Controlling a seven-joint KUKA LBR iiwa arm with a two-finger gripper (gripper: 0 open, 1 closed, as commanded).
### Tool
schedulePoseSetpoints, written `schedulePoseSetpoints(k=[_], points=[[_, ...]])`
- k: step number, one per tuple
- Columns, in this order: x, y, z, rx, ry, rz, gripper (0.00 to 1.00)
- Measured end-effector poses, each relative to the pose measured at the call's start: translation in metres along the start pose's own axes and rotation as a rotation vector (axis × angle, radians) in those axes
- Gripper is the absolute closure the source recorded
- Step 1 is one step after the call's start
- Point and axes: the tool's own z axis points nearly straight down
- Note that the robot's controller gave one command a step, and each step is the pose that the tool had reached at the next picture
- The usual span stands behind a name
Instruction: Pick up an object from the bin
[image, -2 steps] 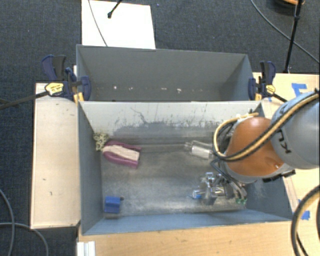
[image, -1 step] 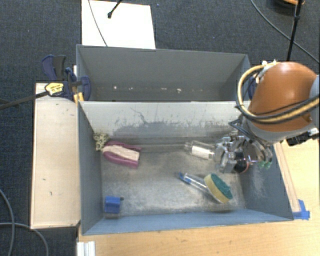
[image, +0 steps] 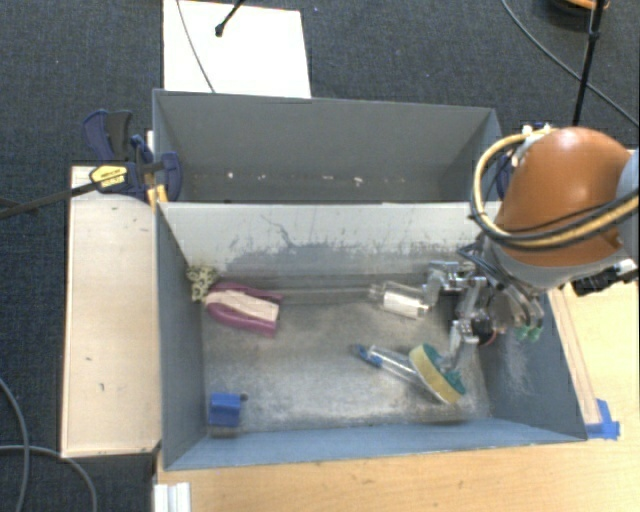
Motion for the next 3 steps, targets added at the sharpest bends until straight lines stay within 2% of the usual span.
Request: schedulePoseSetpoints(k=[1,2,3], points=[[0.003,-0.011,0.099,0.0,0.008,0.088,0.0],[-0.017,-0.027,0.16,0.0,0.006,0.071,0.0],[-0.017,-0.026,0.157,0.0,0.002,0.071,1.0]])
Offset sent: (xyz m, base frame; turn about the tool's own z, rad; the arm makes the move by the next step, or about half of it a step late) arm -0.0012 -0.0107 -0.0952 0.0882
